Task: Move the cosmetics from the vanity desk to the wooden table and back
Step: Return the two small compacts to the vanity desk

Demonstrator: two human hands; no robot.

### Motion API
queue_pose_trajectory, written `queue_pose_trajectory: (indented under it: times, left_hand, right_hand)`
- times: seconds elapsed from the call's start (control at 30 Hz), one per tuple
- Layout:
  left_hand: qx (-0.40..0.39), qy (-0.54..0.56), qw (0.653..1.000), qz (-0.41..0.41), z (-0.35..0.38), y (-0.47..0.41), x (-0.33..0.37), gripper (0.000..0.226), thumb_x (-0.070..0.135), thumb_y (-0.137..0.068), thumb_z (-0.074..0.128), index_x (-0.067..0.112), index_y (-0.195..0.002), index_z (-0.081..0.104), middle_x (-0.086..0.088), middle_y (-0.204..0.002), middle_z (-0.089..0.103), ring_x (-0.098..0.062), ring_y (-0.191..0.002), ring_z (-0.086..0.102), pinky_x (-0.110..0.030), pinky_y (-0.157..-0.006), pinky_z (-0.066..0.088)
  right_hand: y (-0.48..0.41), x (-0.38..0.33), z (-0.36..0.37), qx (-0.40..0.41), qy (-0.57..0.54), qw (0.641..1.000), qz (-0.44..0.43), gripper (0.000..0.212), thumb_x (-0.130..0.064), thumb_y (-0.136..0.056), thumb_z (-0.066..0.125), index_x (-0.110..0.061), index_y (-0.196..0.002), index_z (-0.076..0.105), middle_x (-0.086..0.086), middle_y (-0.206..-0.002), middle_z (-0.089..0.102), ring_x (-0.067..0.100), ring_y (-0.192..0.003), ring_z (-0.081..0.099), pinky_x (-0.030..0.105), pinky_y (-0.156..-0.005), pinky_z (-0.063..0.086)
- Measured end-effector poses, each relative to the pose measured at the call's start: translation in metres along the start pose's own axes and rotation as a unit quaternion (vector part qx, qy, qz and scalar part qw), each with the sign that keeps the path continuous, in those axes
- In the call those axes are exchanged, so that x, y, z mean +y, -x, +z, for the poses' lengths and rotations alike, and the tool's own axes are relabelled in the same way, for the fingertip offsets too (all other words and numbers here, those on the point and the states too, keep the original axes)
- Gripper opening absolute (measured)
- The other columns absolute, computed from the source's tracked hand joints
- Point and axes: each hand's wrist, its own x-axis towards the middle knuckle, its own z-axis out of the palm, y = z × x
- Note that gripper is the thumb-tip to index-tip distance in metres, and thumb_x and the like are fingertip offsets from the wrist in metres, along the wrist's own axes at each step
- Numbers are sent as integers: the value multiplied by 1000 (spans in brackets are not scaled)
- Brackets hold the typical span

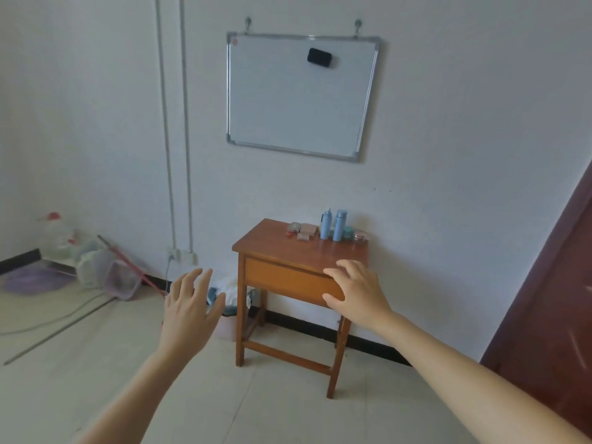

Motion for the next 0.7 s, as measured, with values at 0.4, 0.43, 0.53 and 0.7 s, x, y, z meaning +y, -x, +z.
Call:
queue_pose_trajectory:
  times: [0.4, 0.43, 0.53, 0.7]
  left_hand:
    - [3, -17, 999, 44, 78, -148, 15, 52, 30, -92, 48, 10, -138, 35, -10, -143, 34, -27, -135, 23, -41, -110, 21]
    - [-4, -18, 999, 43, 87, -163, 16, 52, 30, -92, 48, 11, -138, 34, -9, -144, 34, -27, -135, 22, -41, -110, 21]
    - [-3, -12, 999, 35, 116, -206, 17, 51, 35, -93, 44, 10, -137, 37, -10, -141, 38, -28, -133, 26, -41, -110, 22]
    - [-33, 1, 999, -16, 172, -238, 1, 69, 54, -82, 29, 12, -135, 40, -8, -139, 40, -26, -133, 27, -40, -108, 24]
  right_hand:
    - [-162, 65, 40, 54, -54, 997, 5, 47, -39, -89, 53, -22, -132, 46, 4, -139, 39, 20, -128, 36, 34, -104, 28]
    - [-177, 73, 44, 52, -56, 997, 6, 46, -39, -89, 52, -22, -131, 46, 4, -140, 38, 20, -129, 35, 34, -104, 28]
    - [-219, 96, 65, 43, -66, 997, 2, 46, -40, -89, 51, -23, -132, 45, 2, -138, 38, 19, -128, 35, 32, -103, 28]
    - [-268, 121, 120, -15, -86, 996, 7, 49, -42, -91, 49, -24, -136, 39, -1, -142, 34, 15, -133, 26, 34, -107, 23]
